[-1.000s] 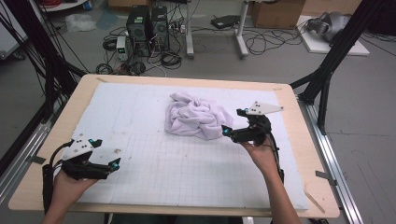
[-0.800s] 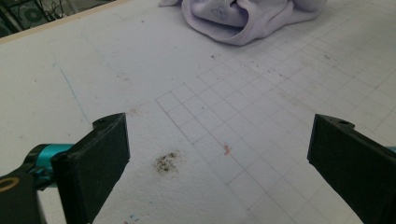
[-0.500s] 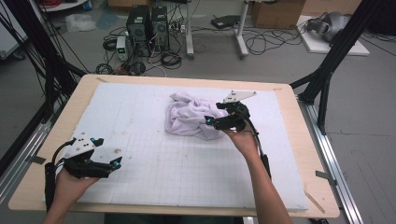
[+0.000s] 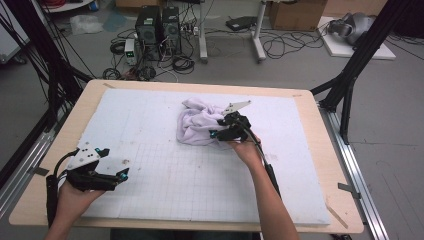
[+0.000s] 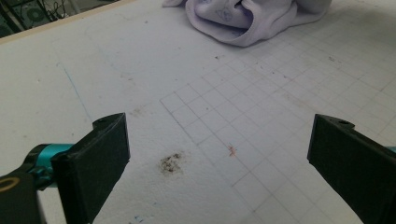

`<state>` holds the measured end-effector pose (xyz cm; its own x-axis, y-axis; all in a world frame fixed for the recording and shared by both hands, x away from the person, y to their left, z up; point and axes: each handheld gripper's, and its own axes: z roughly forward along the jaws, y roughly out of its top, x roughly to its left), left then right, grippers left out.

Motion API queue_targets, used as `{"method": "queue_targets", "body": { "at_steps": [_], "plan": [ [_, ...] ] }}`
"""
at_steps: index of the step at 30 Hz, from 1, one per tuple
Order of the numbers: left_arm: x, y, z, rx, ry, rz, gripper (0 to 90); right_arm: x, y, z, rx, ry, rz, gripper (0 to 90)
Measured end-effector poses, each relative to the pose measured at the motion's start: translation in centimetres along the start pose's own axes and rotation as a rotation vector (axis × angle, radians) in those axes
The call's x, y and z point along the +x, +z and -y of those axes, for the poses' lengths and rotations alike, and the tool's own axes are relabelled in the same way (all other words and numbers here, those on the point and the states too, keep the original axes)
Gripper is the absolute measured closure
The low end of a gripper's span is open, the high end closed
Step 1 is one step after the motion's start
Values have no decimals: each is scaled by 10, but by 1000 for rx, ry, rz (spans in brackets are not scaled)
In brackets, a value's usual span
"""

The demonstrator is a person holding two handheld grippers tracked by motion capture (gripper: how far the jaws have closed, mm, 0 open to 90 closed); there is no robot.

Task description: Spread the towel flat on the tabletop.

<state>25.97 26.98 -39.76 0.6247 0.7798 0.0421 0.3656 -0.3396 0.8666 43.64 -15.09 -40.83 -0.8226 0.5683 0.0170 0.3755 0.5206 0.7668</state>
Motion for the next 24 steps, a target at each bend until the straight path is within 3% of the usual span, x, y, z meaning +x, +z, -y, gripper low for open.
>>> {"method": "queue_targets", "body": {
  "at_steps": [3,7,9,13,18,24],
  "plan": [
    [0,0,0,-1,-2,-1,61,1,5,0,18,-5,13,443],
    [1,1,1,3,-4,-2,61,3,13,0,52,-22,44,540],
    [0,1,1,5,-5,-1,61,4,15,0,70,-47,32,663],
    [0,1,1,8,-4,-2,61,4,13,-1,79,-56,16,735],
    [1,1,2,6,-11,-6,61,5,1,-6,39,-55,-16,761],
    [1,2,1,7,-9,-4,61,12,-25,-15,-21,-98,-51,765]
  ]
}}
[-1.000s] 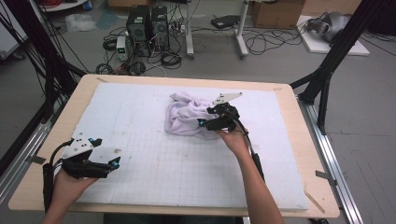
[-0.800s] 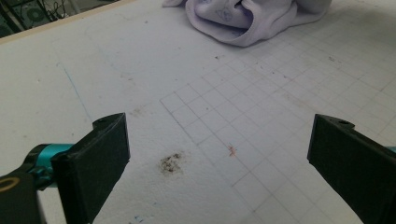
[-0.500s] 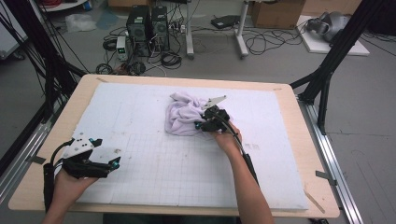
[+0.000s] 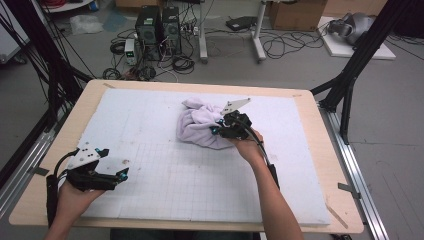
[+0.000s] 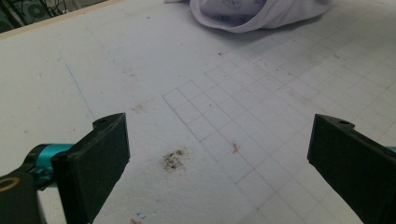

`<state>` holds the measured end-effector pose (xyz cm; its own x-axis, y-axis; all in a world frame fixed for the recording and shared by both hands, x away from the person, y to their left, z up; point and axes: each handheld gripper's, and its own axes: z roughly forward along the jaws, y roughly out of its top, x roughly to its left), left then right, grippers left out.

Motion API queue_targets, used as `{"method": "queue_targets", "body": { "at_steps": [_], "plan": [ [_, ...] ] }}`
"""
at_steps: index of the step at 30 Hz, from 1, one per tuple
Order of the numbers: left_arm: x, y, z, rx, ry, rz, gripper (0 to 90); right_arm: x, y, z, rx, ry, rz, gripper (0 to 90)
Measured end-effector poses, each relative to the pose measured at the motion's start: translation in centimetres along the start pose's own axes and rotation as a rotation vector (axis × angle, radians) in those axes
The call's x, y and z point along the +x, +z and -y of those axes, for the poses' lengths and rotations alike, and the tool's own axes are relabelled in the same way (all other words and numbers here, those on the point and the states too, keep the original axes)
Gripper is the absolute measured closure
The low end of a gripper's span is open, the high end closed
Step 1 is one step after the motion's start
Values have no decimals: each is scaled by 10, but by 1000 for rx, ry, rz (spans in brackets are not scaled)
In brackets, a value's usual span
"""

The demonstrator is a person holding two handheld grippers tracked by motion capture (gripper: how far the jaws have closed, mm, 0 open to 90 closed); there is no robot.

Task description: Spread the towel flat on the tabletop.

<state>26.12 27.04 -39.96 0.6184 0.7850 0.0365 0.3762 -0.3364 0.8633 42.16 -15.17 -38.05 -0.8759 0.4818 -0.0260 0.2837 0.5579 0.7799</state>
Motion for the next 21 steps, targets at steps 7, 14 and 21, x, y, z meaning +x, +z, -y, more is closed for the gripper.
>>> {"method": "queue_targets", "body": {
  "at_steps": [7,14,21],
  "plan": [
    [-2,1,-1,3,3,1,61,28,-25,-13,-36,-58,-54,765],
    [-2,-1,-1,-2,5,1,61,75,-40,-23,-18,-157,-152,764],
    [-6,1,-2,0,15,11,65,97,-20,-7,50,-156,-230,747]
  ]
}}
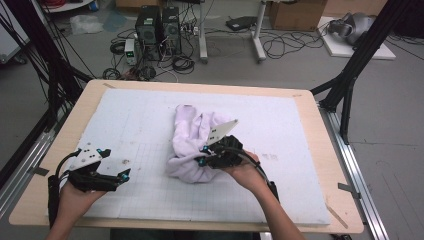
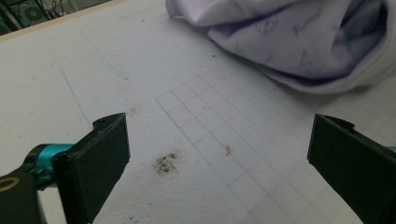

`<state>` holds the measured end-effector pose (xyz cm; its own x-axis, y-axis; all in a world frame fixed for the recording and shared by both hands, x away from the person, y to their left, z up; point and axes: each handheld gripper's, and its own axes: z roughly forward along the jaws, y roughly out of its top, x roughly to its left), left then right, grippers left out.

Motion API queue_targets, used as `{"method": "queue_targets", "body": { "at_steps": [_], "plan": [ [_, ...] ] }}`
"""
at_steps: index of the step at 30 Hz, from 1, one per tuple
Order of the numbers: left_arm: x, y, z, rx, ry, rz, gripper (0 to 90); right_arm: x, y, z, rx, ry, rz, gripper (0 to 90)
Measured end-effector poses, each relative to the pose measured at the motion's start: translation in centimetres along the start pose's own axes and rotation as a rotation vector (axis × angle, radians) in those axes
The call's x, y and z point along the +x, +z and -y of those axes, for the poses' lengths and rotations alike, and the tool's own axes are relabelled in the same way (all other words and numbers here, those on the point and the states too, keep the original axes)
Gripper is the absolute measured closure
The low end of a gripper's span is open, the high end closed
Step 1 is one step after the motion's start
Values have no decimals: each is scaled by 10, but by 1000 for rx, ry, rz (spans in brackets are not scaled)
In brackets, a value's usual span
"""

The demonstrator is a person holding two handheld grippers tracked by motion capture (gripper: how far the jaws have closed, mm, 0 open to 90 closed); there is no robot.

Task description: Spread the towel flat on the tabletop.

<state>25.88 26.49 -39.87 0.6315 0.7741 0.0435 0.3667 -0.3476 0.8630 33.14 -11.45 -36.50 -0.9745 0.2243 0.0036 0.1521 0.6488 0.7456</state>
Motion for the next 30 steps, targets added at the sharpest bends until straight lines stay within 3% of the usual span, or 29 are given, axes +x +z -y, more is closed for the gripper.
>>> {"method": "queue_targets", "body": {
  "at_steps": [2,5,6,7,8,9,15,19,24,30],
  "plan": [
    [-1,1,0,1,1,4,69,1,16,12,12,27,-32,716],
    [-3,3,-2,2,6,16,71,1,20,16,-2,45,-50,643],
    [-4,5,-2,1,7,20,78,2,15,15,-34,48,-52,558],
    [-5,6,-3,4,11,25,78,2,15,15,-34,48,-52,558],
    [-6,8,-4,3,13,30,87,2,6,14,-82,53,-50,514],
    [-7,9,-6,4,21,38,90,2,1,14,-92,55,-46,496],
    [-13,16,-15,-3,44,80,124,-6,-25,22,-120,73,13,473],
    [-17,26,-22,4,67,110,175,-13,-34,36,-75,79,87,479],
    [-24,48,-32,15,82,164,272,-22,-28,59,-21,104,132,510],
    [-35,80,-43,24,81,268,364,-31,-23,72,35,158,132,514]
  ]
}}
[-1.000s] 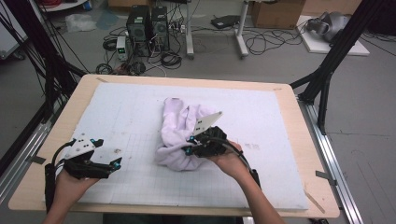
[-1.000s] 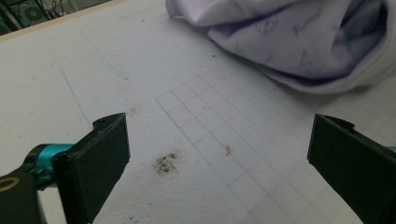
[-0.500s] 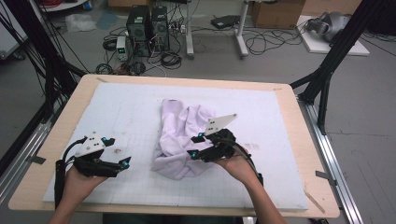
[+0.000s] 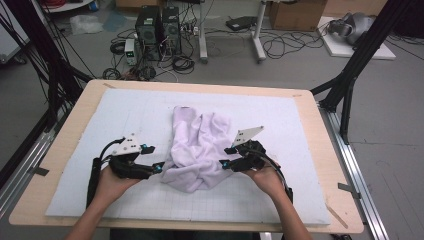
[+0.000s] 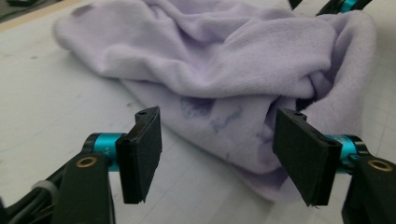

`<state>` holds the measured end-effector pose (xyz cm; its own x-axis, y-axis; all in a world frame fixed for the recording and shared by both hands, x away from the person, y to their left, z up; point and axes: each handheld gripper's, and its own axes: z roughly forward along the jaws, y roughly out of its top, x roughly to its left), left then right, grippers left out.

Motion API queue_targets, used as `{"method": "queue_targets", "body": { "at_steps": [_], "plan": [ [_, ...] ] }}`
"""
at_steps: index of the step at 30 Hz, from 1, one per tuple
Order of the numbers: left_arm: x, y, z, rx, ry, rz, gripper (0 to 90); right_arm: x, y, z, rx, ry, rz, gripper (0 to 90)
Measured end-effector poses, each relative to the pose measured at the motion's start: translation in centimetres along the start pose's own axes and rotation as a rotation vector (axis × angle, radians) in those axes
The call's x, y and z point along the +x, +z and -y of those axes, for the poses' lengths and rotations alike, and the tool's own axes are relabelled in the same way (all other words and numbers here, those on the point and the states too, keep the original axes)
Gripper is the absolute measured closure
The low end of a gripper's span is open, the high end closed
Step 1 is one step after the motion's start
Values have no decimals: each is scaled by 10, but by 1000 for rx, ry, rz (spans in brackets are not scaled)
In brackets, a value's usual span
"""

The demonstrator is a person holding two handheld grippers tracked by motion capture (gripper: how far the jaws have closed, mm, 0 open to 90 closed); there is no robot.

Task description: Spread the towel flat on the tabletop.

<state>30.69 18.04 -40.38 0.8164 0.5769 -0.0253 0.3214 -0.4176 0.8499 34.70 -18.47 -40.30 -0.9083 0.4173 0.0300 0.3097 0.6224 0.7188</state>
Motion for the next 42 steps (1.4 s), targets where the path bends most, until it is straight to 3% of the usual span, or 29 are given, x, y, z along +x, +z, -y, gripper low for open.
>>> {"method": "queue_targets", "body": {
  "at_steps": [9,11,14,15,16,20,24,30,35,36,38,42],
  "plan": [
    [-7,38,-2,87,50,67,569,-5,12,9,61,-2,4,546],
    [-7,42,-1,109,63,73,646,-5,13,21,15,2,20,562],
    [-8,49,1,126,68,81,692,-6,16,29,26,26,10,562],
    [-8,52,1,138,75,81,753,-5,19,35,5,36,9,574],
    [-10,56,1,141,72,79,753,-5,19,35,5,36,9,574],
    [-10,60,1,138,56,76,807,-5,20,35,-3,31,3,714],
    [-7,53,0,130,53,73,831,-5,20,35,0,28,-34,841],
    [-6,28,-2,112,73,47,836,0,6,33,-35,20,-50,854],
    [-8,3,-4,91,87,22,837,18,-16,30,-66,-18,-53,856],
    [-11,-2,-4,86,94,22,837,31,-25,29,-92,-29,-66,858],
    [-15,-10,-4,83,103,23,837,34,-27,30,-98,-40,-70,858],
    [-24,-26,2,86,112,32,837,54,-32,35,-111,-54,-101,859]
  ]
}}
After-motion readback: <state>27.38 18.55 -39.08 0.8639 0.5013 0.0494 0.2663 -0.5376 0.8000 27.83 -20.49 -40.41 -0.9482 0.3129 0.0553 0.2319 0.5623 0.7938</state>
